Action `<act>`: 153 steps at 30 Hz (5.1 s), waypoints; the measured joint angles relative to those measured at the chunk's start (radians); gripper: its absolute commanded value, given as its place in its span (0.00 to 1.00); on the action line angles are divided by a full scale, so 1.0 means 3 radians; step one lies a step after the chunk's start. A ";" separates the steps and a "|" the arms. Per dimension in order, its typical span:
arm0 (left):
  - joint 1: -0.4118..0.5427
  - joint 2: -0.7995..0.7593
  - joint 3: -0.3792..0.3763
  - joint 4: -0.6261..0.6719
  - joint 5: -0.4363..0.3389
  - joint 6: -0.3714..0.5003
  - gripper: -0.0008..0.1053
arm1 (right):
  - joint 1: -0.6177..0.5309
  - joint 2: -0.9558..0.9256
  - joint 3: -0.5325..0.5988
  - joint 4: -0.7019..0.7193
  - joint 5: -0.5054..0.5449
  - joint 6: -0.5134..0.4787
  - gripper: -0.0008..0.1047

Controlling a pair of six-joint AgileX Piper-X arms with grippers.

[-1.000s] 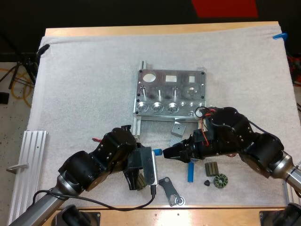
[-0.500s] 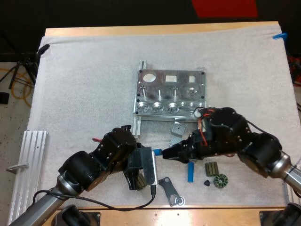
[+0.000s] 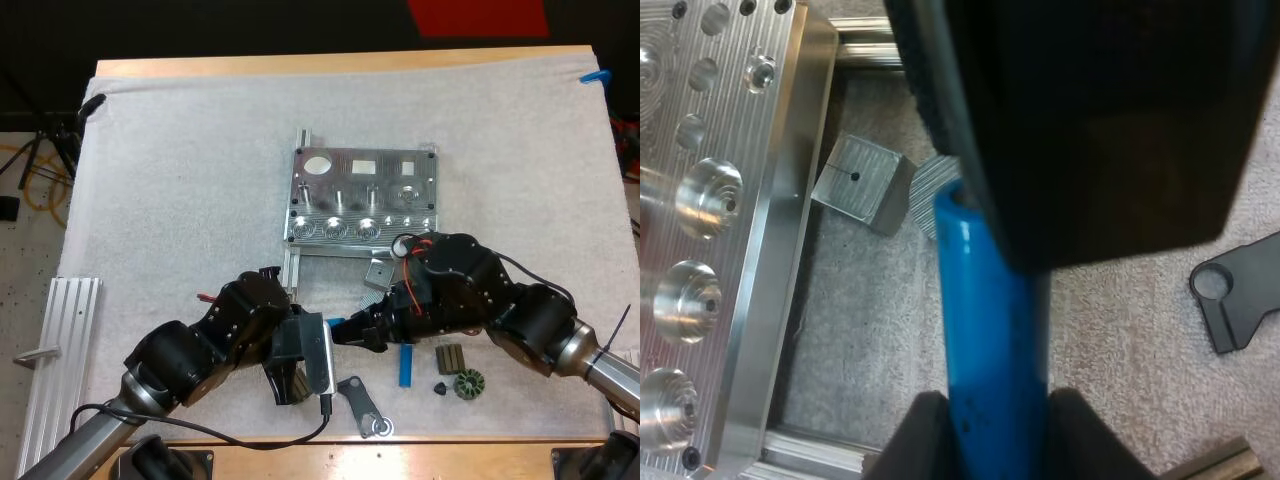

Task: Load cells from right to left

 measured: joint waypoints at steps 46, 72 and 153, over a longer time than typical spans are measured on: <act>0.0000 0.0000 0.0000 -0.0150 0.0192 -0.0010 0.14 | 0.0000 0.0147 0.0000 -0.0139 -0.0036 0.0172 0.28; 0.0000 0.0000 0.0000 -0.0153 0.0192 -0.0010 0.23 | 0.0000 0.0147 0.0000 -0.0132 -0.0015 0.0026 0.01; 0.0000 -0.0772 -0.0426 0.0391 -0.1350 -0.3007 0.54 | -0.0371 -0.0021 -0.1074 0.2108 0.2415 -0.2923 0.01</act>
